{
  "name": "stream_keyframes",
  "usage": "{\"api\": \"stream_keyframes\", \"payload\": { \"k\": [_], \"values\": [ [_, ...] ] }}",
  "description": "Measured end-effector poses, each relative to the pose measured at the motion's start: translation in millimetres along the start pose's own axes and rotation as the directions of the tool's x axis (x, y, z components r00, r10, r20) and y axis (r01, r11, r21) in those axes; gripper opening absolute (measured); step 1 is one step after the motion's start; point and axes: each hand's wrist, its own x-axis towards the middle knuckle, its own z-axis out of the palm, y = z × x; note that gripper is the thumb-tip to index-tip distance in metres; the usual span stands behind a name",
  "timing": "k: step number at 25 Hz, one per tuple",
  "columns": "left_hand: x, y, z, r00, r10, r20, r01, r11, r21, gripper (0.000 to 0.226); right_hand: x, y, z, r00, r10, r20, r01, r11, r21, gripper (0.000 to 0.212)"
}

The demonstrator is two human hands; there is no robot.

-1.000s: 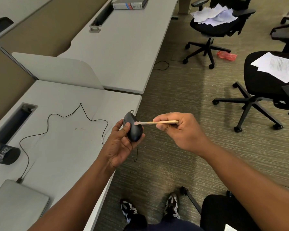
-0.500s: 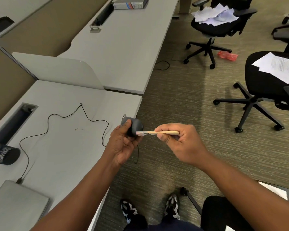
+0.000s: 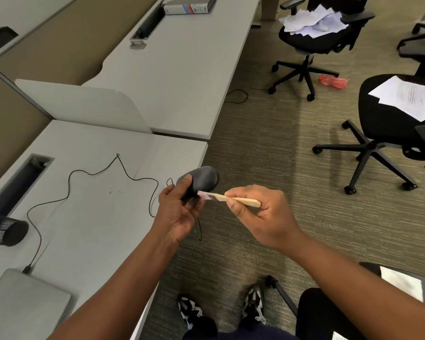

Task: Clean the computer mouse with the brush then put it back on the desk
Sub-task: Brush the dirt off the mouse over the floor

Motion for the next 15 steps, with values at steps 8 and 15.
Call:
{"api": "stream_keyframes", "payload": {
  "k": [8,15],
  "values": [
    [-15.5,-3.2,9.7,0.997,-0.067,0.030,0.067,0.998,-0.016,0.036,5.8,5.0,-5.1,0.998,-0.049,-0.046,0.044,0.994,-0.095,0.016],
    [-23.5,2.1,10.0,0.993,-0.095,0.066,0.099,0.994,-0.053,0.049,9.0,0.9,-9.0,0.978,0.180,-0.108,-0.155,0.966,0.205,0.015]
  ]
}}
